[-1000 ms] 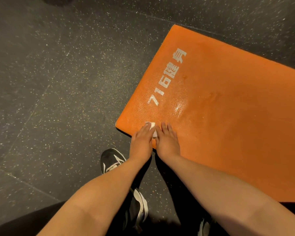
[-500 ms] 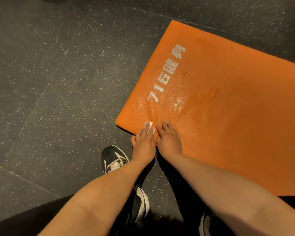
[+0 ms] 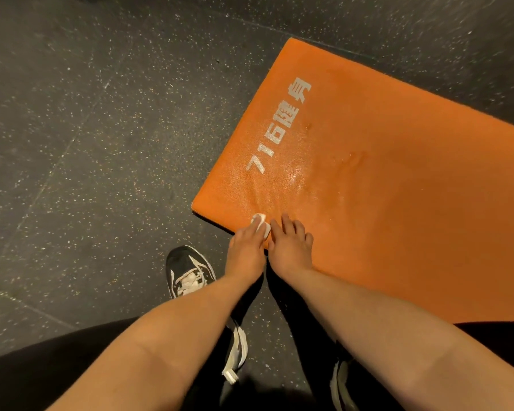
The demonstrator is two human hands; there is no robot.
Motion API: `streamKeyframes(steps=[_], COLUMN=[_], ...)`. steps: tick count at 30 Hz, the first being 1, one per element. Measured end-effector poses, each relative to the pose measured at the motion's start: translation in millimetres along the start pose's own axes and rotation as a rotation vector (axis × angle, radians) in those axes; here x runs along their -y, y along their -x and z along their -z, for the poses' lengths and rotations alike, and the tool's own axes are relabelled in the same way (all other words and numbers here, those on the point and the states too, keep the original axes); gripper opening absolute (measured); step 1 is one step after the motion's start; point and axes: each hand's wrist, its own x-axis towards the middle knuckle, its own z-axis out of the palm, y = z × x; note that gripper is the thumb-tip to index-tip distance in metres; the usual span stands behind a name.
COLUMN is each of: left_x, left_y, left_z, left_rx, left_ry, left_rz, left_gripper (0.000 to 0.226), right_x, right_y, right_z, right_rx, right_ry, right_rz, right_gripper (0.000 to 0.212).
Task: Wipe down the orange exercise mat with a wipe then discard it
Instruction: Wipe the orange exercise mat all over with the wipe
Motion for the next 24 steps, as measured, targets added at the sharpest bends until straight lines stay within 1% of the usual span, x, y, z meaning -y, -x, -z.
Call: streamKeyframes(steps=[2, 4, 6, 8, 10, 13, 15, 16, 17, 19, 21, 23, 24], left_x=[8, 17, 23, 20, 11, -3, -3, 1, 5, 13, 19, 17, 12], left_y=[-7, -15, -21, -22, -18, -3, 0, -3, -9, -22, -35, -40, -39], left_z=[6, 17, 25, 24, 14, -1, 0, 3, 7, 18, 28, 27, 24], left_rx=[-0.022, -0.077, -0.113, -0.108, -0.06, 0.047, 0.062, 0.05, 0.03, -0.032, -0.057, -0.059, -0.046], left_ry=[-0.069, -0.104, -0.114, -0.093, -0.037, -0.008, -0.04, -0.072, -0.099, -0.107, -0.108, -0.098, -0.075], left_rz=[0.002, 0.119, 0.218, 0.232, 0.172, -0.014, -0.08, -0.083, -0.047, 0.118, 0.233, 0.255, 0.233], left_gripper=[0.068, 0.078, 0.072, 0.063, 0.063, 0.061, 0.058, 0.058, 0.061, 0.067, 0.065, 0.066, 0.069], right_x=[0, 2, 3, 3, 1, -6, -11, -13, -15, -17, -17, -17, -17], right_y=[0, -1, -2, -2, -3, -7, -8, -8, -8, -9, -11, -13, -13], right_z=[3, 7, 9, 11, 14, 15, 14, 14, 14, 13, 13, 13, 13], right_rx=[0.029, 0.055, 0.087, 0.124, 0.125, 0.099, 0.09, 0.089, 0.086, 0.088, 0.095, 0.091, 0.078], right_ry=[0.018, 0.021, 0.017, 0.022, 0.023, -0.053, -0.083, -0.077, -0.068, -0.059, -0.068, -0.103, -0.126], right_rz=[0.005, -0.005, -0.018, -0.013, -0.001, 0.005, 0.01, 0.018, 0.026, 0.029, 0.023, 0.012, 0.003], right_gripper=[0.064, 0.068, 0.073, 0.076, 0.075, 0.069, 0.067, 0.067, 0.068, 0.072, 0.077, 0.079, 0.079])
